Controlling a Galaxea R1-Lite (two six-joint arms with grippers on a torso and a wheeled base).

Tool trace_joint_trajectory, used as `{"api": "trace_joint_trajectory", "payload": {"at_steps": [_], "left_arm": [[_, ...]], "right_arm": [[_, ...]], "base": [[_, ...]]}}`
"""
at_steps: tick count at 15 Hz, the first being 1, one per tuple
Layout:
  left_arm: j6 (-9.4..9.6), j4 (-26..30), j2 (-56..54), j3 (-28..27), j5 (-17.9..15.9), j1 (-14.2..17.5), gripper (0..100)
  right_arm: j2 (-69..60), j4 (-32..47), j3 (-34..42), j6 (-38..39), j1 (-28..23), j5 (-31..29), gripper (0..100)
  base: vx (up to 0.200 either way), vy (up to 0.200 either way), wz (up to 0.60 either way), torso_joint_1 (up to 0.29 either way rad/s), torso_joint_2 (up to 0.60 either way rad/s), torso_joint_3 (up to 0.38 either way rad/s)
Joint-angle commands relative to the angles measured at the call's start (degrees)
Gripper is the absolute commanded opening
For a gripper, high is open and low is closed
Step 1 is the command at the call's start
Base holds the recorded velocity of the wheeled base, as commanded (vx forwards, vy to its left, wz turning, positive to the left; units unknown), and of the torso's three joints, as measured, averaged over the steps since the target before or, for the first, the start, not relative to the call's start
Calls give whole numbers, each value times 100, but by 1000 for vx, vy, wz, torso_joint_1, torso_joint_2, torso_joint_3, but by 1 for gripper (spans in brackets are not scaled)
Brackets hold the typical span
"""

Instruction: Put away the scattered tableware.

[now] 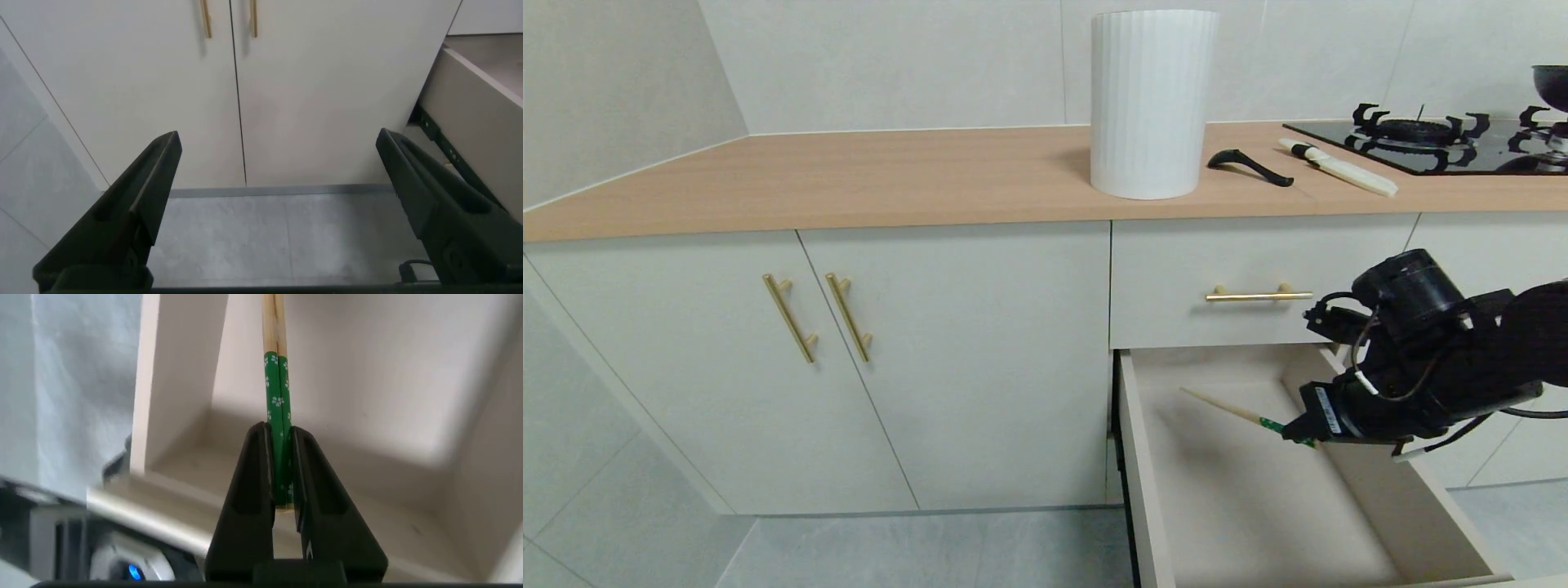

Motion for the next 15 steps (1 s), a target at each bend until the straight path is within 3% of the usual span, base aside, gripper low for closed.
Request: {"api": "trace_joint_trajectory", "payload": {"at_steps": [1,8,15], "left_arm": [[0,0,8,0,1,1,100],[0,0,8,0,1,1,100],[0,0,8,0,1,1,100]], "right_arm": [[690,-376,66,214,156,-1,0],[1991,-1668,180,636,384,-589,0],[2571,-1809,84,715,516,-765,0]], "base": [[0,0,0,0,0,0],[0,0,0,0,0,0],[0,0,0,0,0,0]]}}
